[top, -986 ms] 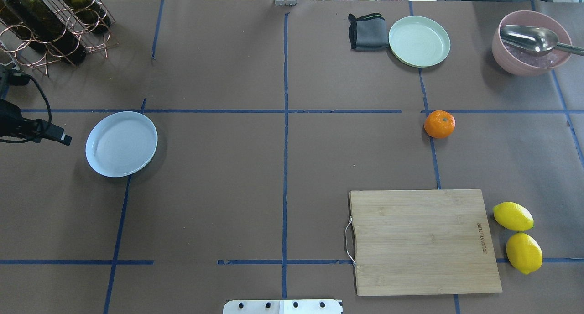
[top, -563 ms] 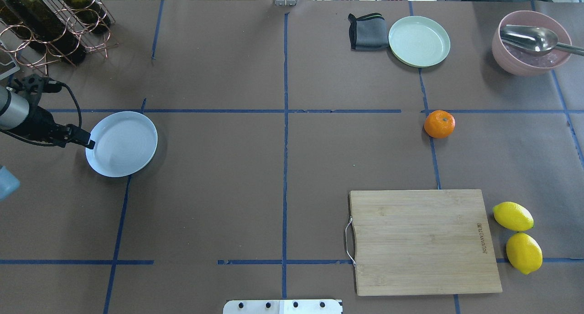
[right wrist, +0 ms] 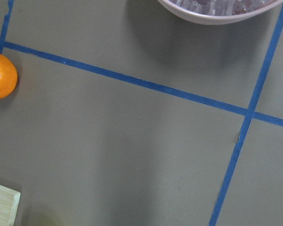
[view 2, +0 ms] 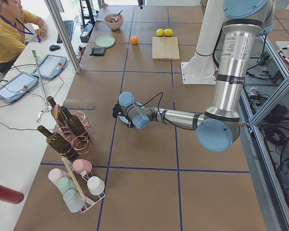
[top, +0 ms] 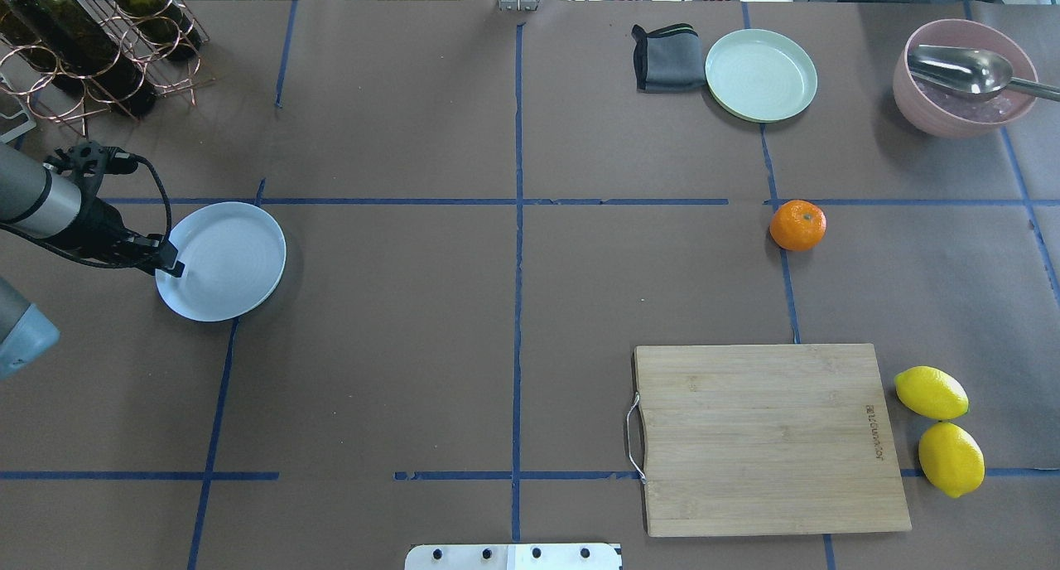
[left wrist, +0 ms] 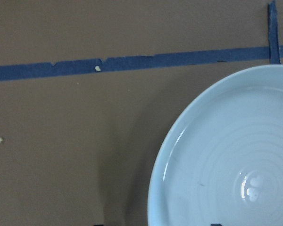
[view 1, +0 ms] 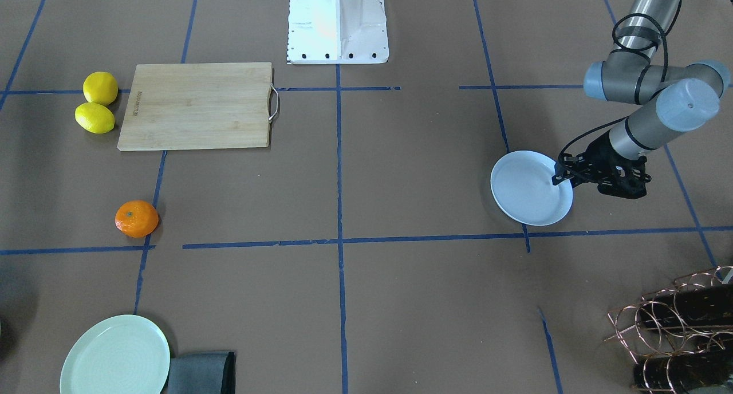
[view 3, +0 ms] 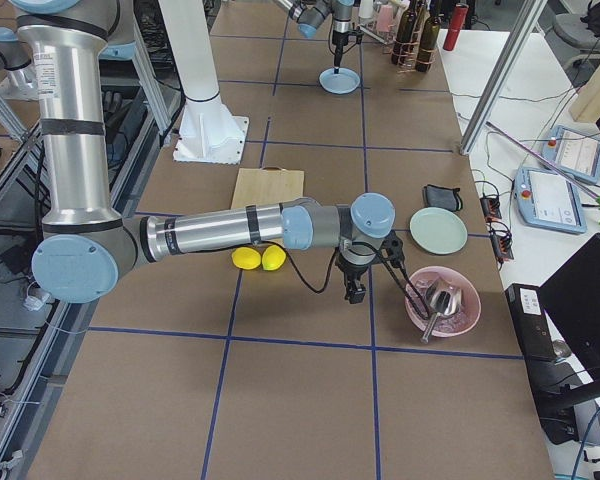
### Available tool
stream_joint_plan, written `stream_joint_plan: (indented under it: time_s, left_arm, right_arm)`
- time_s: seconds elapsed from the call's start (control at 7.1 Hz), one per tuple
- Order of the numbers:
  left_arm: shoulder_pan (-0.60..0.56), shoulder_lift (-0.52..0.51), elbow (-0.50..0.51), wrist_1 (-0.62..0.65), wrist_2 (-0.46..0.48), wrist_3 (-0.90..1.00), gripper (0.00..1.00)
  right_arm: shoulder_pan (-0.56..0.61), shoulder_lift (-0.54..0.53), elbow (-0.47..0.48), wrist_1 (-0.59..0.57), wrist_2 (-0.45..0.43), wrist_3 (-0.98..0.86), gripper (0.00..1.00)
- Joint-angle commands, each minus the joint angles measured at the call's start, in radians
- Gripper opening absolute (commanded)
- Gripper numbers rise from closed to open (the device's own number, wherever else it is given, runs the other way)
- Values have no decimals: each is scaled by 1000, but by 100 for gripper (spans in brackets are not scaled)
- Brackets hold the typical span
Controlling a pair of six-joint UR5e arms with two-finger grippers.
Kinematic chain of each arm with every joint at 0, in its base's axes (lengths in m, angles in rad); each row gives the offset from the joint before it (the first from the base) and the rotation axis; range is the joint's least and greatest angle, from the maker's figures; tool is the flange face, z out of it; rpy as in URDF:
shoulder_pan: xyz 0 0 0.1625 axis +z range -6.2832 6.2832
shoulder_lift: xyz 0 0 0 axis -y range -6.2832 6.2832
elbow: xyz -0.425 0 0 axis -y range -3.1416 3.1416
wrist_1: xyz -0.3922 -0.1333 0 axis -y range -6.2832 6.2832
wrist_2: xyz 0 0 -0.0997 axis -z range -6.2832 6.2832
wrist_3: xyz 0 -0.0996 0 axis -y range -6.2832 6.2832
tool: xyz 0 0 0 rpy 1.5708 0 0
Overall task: Pick orange to plate
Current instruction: 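Reach the left gripper to the rim of the light blue plate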
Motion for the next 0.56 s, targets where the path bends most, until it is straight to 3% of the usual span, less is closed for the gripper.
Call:
stream_joint_plan:
  time_s: [0.0, 0.14, 0.28, 0.42]
  left_arm:
    - [1, -4, -7, -1, -4, -5, 0]
    - [1, -13, -40, -9, -38, -17, 0]
    - [1, -71, -59, -10, -113, -142, 0]
    - [4, -169, -61, -10, -118, -289, 0]
  right_arm:
    - [0, 3, 0, 0, 0, 0, 100]
    - [0, 5, 2, 2, 0, 0, 100]
    - [0, 5, 7, 2, 0, 0, 100]
    - [0, 5, 8, 2, 0, 0, 100]
